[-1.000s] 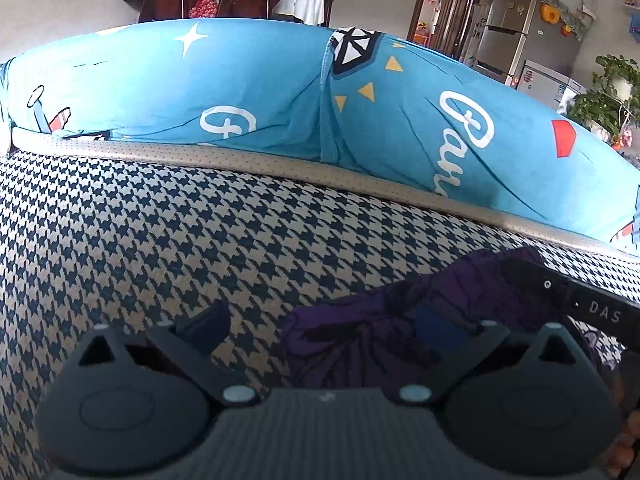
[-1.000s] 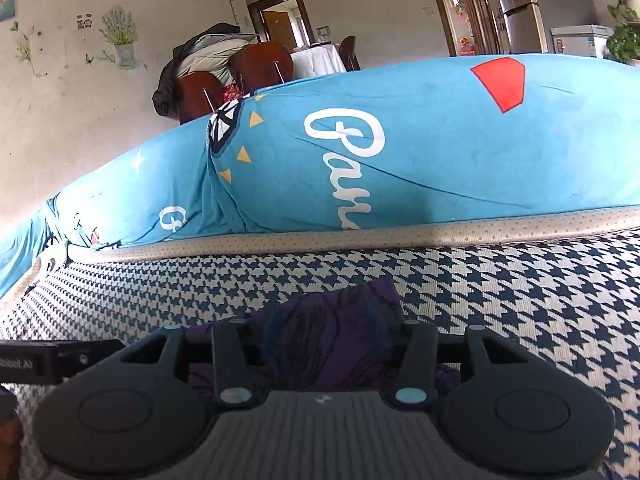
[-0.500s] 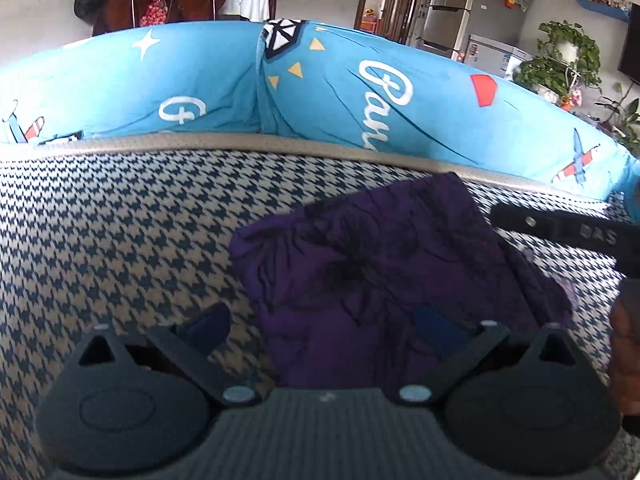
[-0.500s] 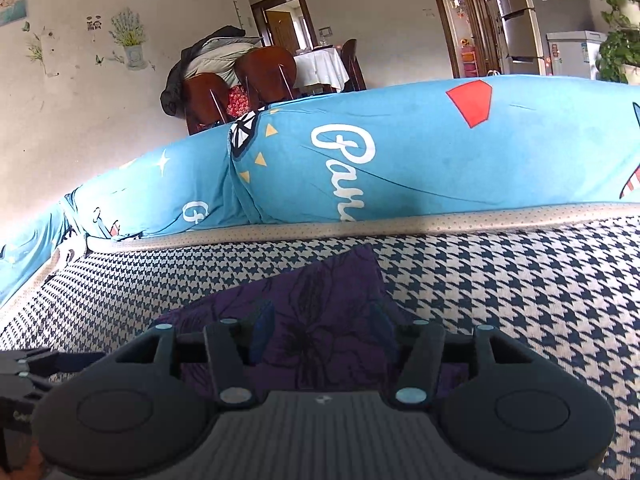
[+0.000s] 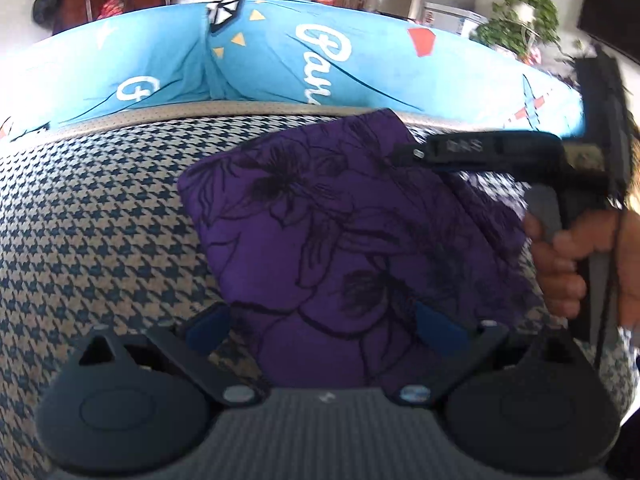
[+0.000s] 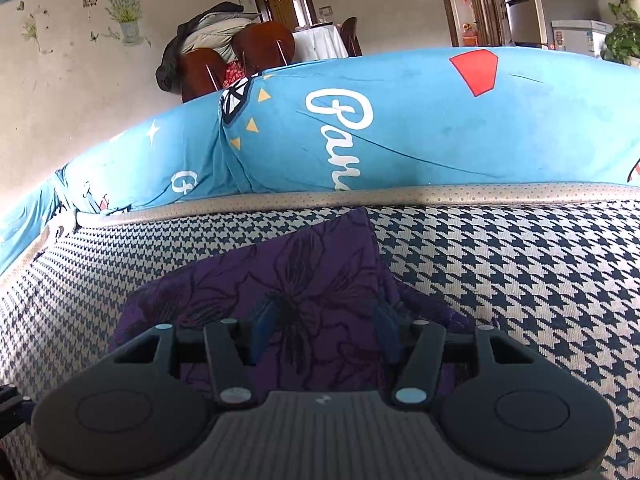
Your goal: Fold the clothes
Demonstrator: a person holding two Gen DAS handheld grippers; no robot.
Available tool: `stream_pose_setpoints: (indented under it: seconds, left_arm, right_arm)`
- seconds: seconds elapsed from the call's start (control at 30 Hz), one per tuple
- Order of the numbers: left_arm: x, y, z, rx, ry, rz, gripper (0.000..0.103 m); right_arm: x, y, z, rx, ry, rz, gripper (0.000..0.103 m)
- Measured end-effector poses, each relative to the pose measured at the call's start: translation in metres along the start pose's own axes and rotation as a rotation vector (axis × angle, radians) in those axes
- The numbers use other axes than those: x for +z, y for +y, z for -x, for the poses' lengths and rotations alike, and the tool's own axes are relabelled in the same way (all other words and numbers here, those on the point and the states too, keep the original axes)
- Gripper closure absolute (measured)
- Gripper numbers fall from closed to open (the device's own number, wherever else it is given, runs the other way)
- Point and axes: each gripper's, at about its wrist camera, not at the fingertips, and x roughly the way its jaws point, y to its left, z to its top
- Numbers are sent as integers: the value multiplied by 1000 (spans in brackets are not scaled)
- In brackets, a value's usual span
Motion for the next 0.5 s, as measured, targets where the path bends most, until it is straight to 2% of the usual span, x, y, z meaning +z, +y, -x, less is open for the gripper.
stream_pose_setpoints:
  seconds: [0.23, 0.5]
  left_arm:
    - [-7, 1, -12, 7, 29, 9, 0]
    - [-8, 3, -22, 0, 40, 25, 0]
  right_arm:
    - [-9, -2, -22, -37, 35, 20, 47]
    - [-9, -4, -26, -54, 42, 4, 45]
